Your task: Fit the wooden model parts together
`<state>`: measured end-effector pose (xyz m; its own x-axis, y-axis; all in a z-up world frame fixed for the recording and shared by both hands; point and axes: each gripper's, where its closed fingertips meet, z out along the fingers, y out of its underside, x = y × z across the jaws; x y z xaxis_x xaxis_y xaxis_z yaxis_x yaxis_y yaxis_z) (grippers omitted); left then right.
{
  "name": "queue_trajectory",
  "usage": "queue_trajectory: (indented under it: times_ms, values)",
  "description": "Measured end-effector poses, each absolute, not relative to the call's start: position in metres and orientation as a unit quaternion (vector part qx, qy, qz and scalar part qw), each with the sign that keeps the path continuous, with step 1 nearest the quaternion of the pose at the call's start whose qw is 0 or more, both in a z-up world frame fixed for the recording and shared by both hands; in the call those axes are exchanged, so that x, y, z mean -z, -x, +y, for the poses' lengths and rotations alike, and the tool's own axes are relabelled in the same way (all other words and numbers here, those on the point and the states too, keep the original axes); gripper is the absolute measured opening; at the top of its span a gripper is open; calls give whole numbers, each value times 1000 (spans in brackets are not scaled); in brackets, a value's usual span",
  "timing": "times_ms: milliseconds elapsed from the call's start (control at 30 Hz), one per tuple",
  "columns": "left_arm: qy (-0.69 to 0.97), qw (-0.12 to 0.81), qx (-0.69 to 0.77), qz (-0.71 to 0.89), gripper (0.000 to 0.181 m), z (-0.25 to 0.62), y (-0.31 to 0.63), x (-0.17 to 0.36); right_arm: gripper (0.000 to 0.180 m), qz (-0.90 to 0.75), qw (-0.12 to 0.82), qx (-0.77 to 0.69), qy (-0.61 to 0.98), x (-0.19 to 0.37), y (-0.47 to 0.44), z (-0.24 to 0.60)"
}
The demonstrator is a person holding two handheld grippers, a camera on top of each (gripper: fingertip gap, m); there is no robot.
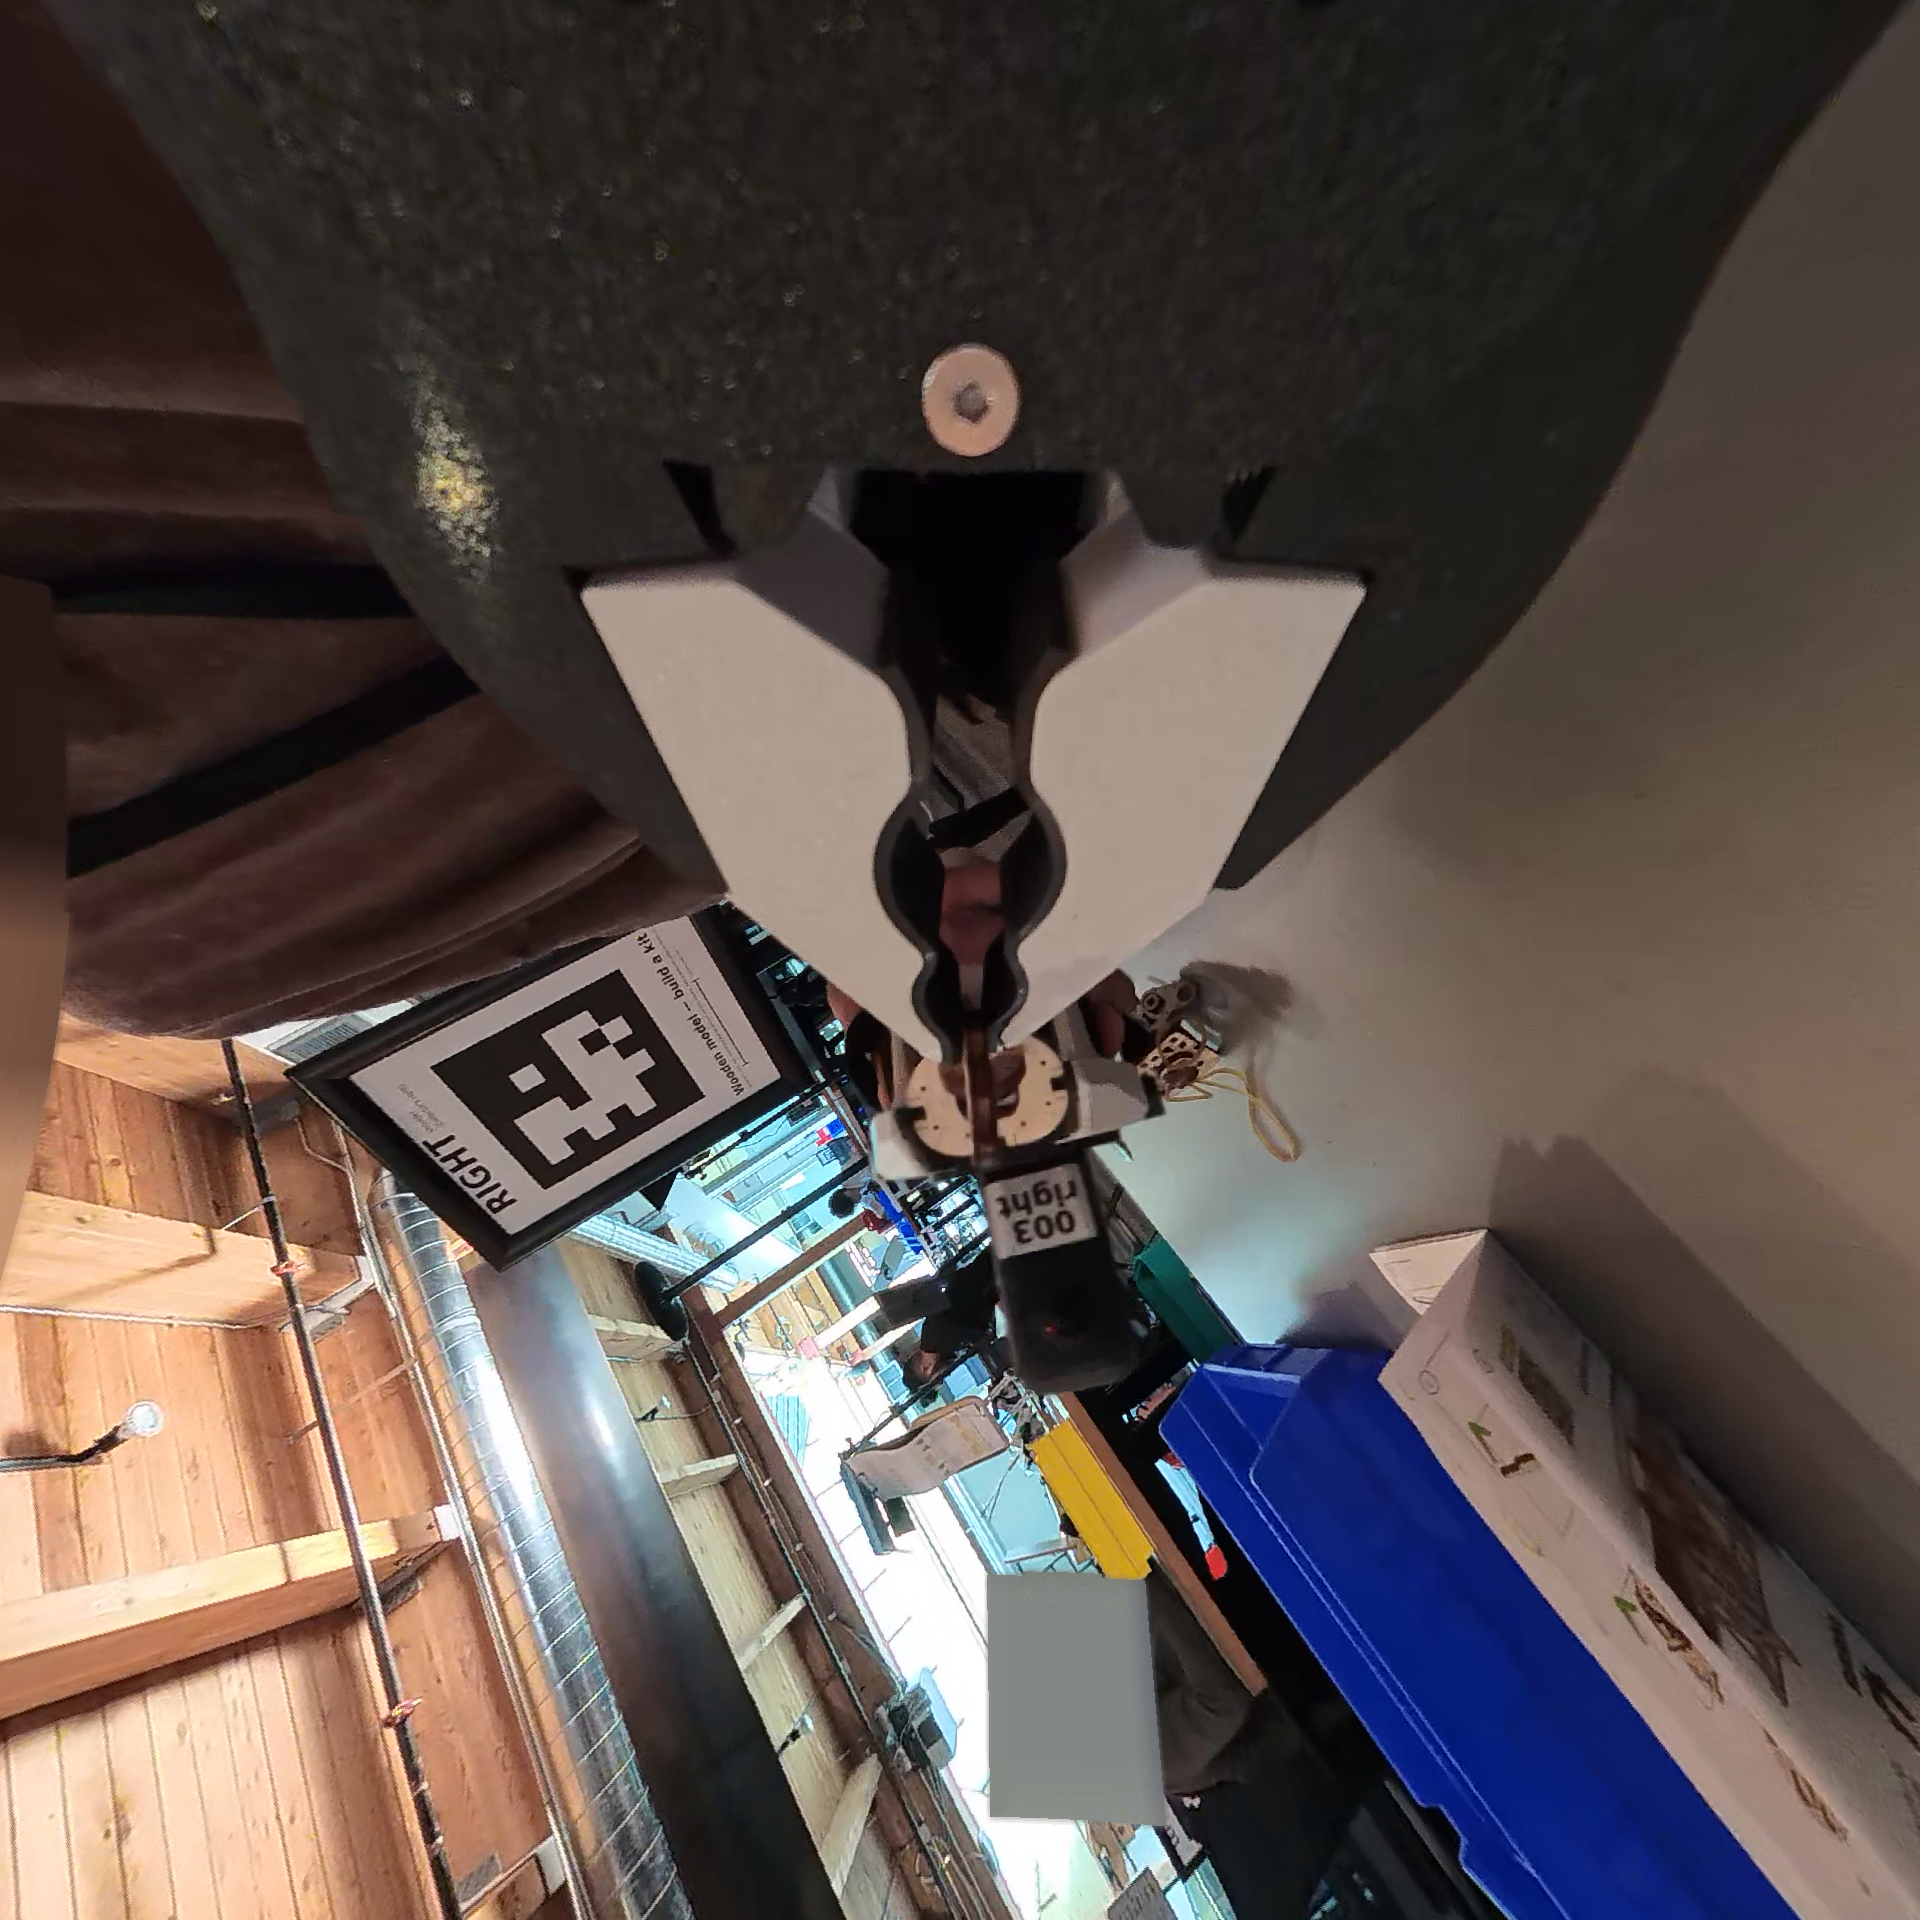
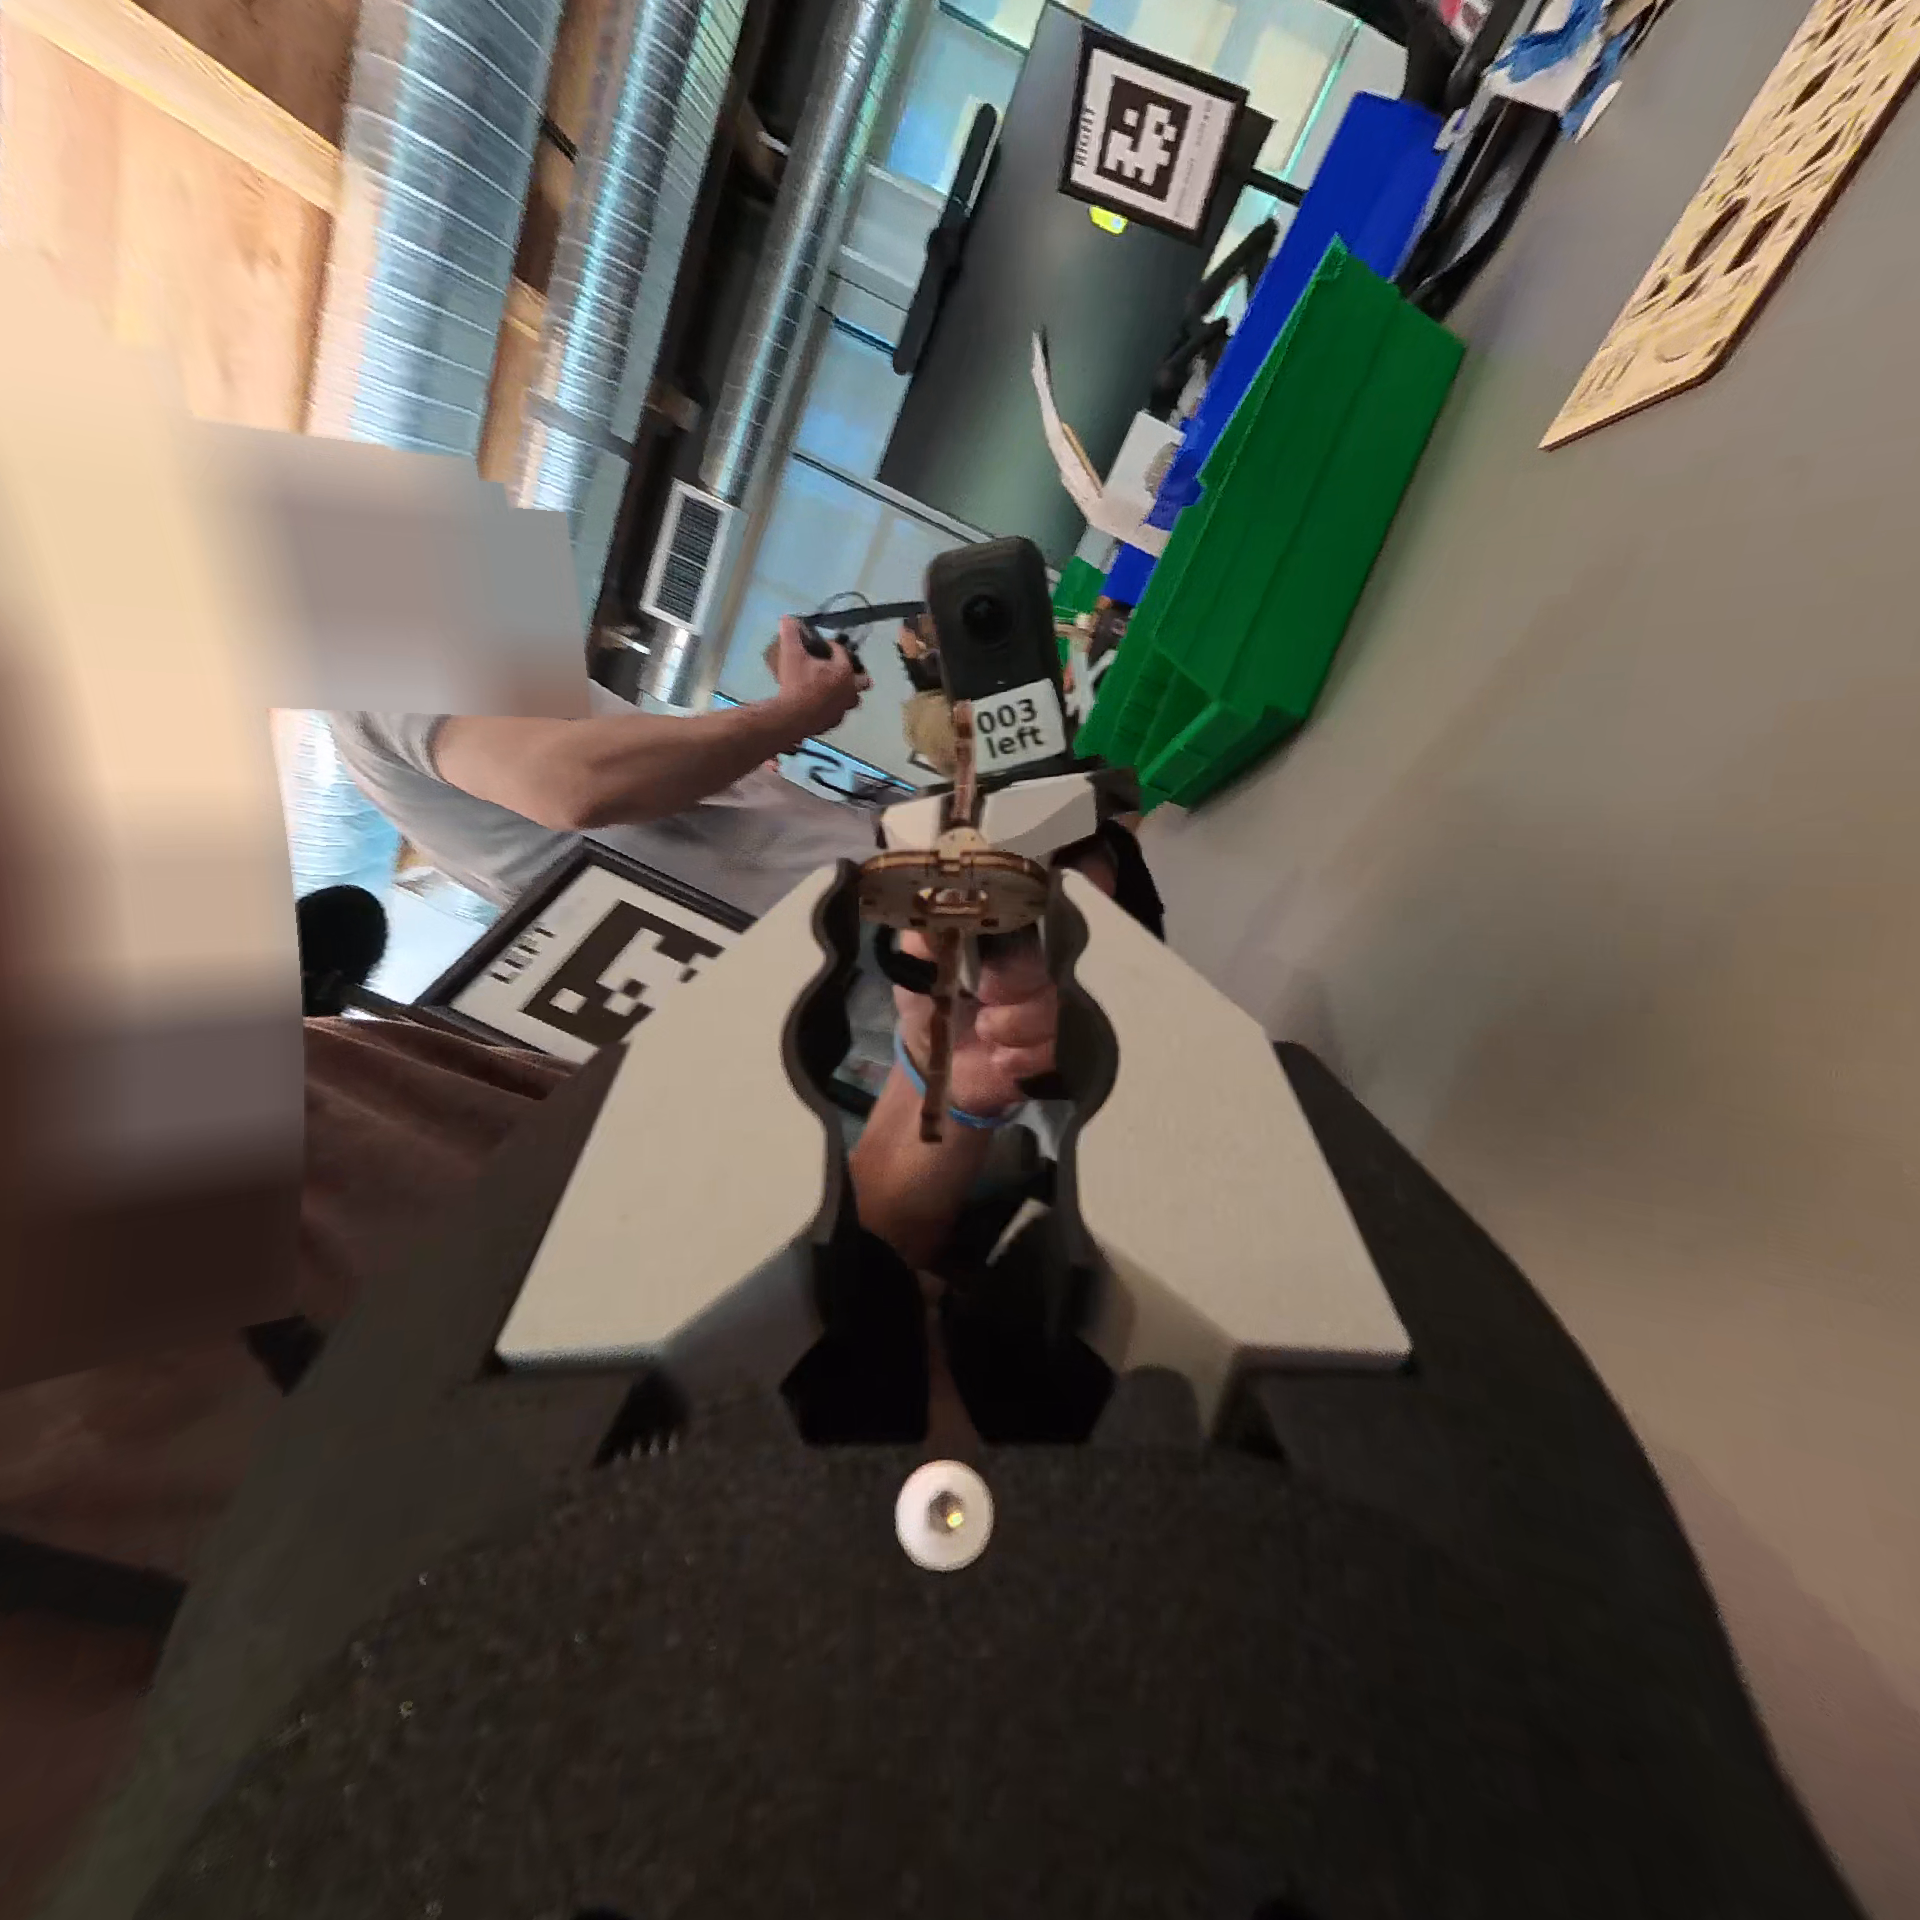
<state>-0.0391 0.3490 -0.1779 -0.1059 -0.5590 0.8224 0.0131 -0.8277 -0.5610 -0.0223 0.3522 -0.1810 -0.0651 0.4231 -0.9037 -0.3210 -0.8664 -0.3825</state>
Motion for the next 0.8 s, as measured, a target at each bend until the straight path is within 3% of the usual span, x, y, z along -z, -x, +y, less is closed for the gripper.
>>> queue_trajectory:
  times_ms: [33, 800]
  values:
    - [639, 201, 711, 215, 1, 349, 39, 178, 35, -49, 263, -718, 642, 181, 22, 352]
    - [641, 220, 709, 196, 0, 352, 32, 178, 35, -51, 243, -720, 648, 185, 20, 348]
